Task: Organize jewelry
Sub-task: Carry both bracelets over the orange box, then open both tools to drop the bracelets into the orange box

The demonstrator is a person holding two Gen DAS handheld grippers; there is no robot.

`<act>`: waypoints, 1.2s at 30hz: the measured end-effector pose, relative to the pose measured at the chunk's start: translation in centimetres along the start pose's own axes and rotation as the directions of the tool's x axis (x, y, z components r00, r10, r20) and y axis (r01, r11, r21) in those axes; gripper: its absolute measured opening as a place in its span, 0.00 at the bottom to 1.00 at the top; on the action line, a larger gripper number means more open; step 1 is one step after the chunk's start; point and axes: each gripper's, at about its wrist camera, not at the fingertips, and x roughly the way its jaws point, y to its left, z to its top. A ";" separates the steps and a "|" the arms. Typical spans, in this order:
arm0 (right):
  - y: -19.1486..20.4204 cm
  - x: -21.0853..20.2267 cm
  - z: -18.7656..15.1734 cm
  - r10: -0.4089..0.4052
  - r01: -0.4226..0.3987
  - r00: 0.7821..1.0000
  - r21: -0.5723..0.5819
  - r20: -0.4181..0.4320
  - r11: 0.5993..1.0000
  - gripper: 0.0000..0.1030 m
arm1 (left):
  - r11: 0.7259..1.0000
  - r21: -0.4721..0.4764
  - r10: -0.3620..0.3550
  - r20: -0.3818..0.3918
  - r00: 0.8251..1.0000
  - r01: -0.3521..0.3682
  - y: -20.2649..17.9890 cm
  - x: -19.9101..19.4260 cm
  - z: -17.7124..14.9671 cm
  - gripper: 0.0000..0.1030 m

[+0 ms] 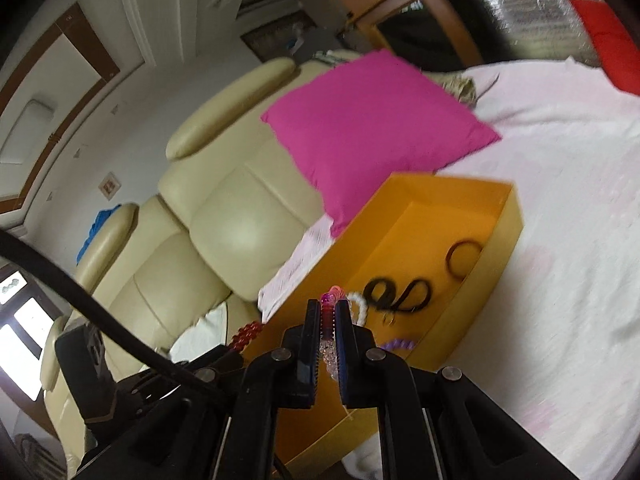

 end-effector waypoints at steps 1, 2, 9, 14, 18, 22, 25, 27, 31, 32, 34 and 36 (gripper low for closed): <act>0.1 0.5 -0.3 0.004 -0.004 1.000 -0.003 -0.016 1.000 0.08 | 1.000 -0.003 0.004 -0.006 1.000 -0.004 0.1 0.2 0.0 0.18; 0.2 0.8 -0.5 0.005 -0.005 1.000 -0.007 -0.023 1.000 0.08 | 1.000 -0.008 0.009 -0.013 1.000 -0.009 0.3 0.5 -0.1 0.18; 1.0 2.0 -1.1 0.026 -0.028 0.998 -0.020 -0.061 0.999 0.08 | 1.000 -0.003 0.025 -0.032 0.999 -0.025 0.3 1.3 -0.3 0.18; 0.7 2.3 -1.0 0.029 -0.030 0.998 -0.014 -0.064 0.999 0.08 | 0.999 0.007 0.037 -0.033 0.999 -0.037 0.0 1.5 -0.2 0.18; 0.7 2.3 -1.0 0.035 -0.035 0.997 -0.008 -0.068 0.999 0.08 | 0.999 0.013 0.045 -0.037 0.998 -0.044 -0.1 1.8 -0.2 0.18; 0.9 2.4 -1.1 0.040 -0.041 0.996 -0.015 -0.077 0.999 0.08 | 0.998 0.017 0.053 -0.045 0.998 -0.053 -0.2 2.0 -0.3 0.18; 1.0 2.6 -1.2 0.041 -0.043 0.996 -0.019 -0.085 0.999 0.08 | 0.998 0.022 0.059 -0.053 0.997 -0.058 -0.3 2.4 -0.4 0.18; 0.9 2.9 -1.3 0.041 -0.043 0.995 -0.015 -0.093 0.999 0.08 | 0.998 0.024 0.064 -0.062 0.996 -0.063 -0.3 2.7 -0.6 0.18; 0.8 3.5 -1.5 0.041 -0.042 0.993 -0.013 -0.112 0.999 0.08 | 0.997 0.025 0.074 -0.081 0.994 -0.072 -0.3 3.5 -0.9 0.18; 0.8 3.6 -1.6 0.040 -0.041 0.992 -0.013 -0.116 0.999 0.08 | 0.997 0.025 0.075 -0.084 0.994 -0.073 -0.3 3.6 -0.9 0.18; 0.7 3.9 -1.6 0.042 -0.043 0.991 -0.004 -0.125 0.999 0.08 | 0.997 0.026 0.080 -0.094 0.992 -0.078 -0.3 4.0 -1.1 0.18; 0.6 4.1 -1.7 0.044 -0.044 0.991 0.002 -0.129 0.999 0.10 | 0.996 0.027 0.082 -0.102 0.991 -0.079 -0.4 4.3 -1.3 0.18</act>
